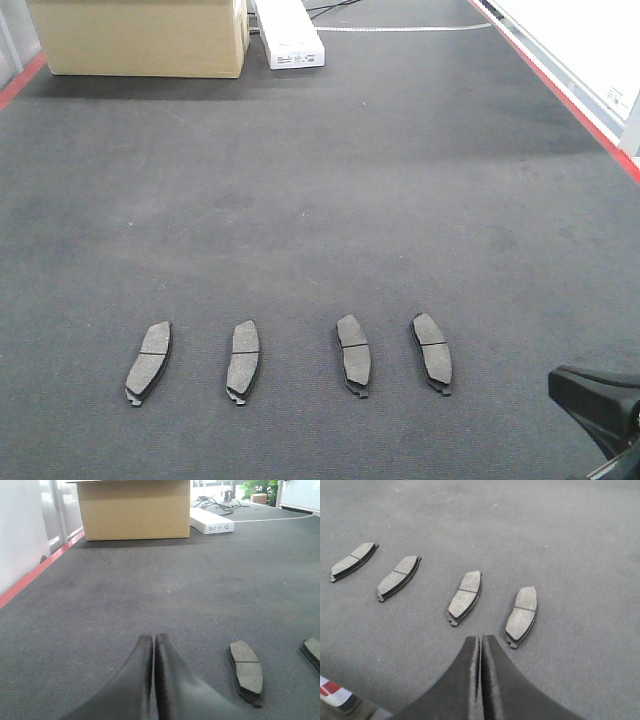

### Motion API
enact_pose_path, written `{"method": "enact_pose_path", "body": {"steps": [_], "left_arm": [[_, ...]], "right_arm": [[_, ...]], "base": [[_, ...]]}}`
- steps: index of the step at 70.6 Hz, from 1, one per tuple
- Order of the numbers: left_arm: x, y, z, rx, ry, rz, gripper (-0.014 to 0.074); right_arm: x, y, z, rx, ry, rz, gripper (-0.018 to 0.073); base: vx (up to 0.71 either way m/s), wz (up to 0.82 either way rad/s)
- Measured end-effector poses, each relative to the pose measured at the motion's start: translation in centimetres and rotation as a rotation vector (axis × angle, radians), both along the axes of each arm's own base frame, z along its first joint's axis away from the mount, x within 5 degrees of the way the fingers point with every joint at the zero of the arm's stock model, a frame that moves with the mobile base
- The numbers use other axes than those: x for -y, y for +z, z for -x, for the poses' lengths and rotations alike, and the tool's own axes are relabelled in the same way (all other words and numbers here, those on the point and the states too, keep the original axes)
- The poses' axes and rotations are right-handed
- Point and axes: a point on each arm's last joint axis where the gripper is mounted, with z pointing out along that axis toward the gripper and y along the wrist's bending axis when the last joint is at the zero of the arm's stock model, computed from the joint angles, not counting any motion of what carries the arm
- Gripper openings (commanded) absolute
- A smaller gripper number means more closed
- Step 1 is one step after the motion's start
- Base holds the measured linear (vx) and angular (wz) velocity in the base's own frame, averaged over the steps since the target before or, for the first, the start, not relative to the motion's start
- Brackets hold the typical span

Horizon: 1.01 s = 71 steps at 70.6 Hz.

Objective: Move and align brake pads A on conveyor

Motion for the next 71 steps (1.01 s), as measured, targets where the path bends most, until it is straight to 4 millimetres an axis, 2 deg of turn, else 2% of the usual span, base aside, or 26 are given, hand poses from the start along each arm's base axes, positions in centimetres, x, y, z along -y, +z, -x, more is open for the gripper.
{"method": "enact_pose_path", "body": {"steps": [11, 18, 26, 33, 51, 71], "left_arm": [[0.0, 0.0, 0.0, 0.001, 0.000, 0.000, -0.0006], [0.0, 0.0, 0.0, 0.001, 0.000, 0.000, -0.0006], [0.0, 0.0, 0.0, 0.005, 0.000, 0.000, -0.0006], [0.0, 0.1, 0.0, 0.006, 0.000, 0.000, -0.0006], [0.0, 0.1, 0.0, 0.006, 0.000, -0.001, -0.0006], [0.0, 0.1, 0.0, 0.007, 0.000, -0.001, -0.0006]], "right_arm": [[0.1, 0.5, -0.3, 0.088, -0.004, 0.002, -0.0009], [0.5, 0.1, -0.3, 0.174, -0.041, -0.020, -0.0009], [2.1, -1.5, 0.1, 0.280, -0.186, -0.111, -0.0009], [3.5, -3.3, 1.2, 0.358, -0.300, -0.150, -0.0009], [4.9, -8.7, 4.2, 0.420, -0.427, -0.095, -0.0009], [4.9, -9.2, 4.8, 0.448, -0.428, -0.089, -0.0009]], "base": [[0.00, 0.00], [0.00, 0.00], [0.00, 0.00], [0.00, 0.00], [0.00, 0.00], [0.00, 0.00]]}}
